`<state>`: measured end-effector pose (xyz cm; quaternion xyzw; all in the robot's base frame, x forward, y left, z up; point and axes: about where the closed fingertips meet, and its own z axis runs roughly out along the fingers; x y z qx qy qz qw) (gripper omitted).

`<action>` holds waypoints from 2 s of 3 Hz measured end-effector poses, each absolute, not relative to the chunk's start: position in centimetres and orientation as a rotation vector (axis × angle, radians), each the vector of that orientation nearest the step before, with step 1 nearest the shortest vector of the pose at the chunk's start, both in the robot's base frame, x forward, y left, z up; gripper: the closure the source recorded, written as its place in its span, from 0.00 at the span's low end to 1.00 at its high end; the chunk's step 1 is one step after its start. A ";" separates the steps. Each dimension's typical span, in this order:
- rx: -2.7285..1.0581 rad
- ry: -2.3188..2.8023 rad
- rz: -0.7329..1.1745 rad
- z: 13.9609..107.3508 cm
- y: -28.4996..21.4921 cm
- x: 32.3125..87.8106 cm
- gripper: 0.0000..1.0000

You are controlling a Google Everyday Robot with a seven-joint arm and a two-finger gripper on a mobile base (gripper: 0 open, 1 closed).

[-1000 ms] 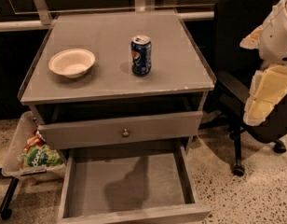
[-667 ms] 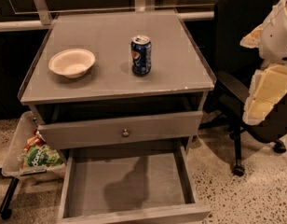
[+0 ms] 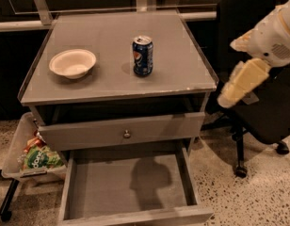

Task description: Place pepsi can into middle drawer

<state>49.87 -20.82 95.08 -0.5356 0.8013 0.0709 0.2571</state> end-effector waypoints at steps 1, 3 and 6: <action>-1.307 2.127 0.370 93.9 -19.4 54.4 0.00; -1.268 2.120 0.488 93.2 -17.3 58.2 0.00; -1.181 1.872 0.683 91.1 -9.8 65.8 0.00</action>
Offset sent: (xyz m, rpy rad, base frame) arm 0.1223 0.0621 -0.0246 0.3481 0.1295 -0.0245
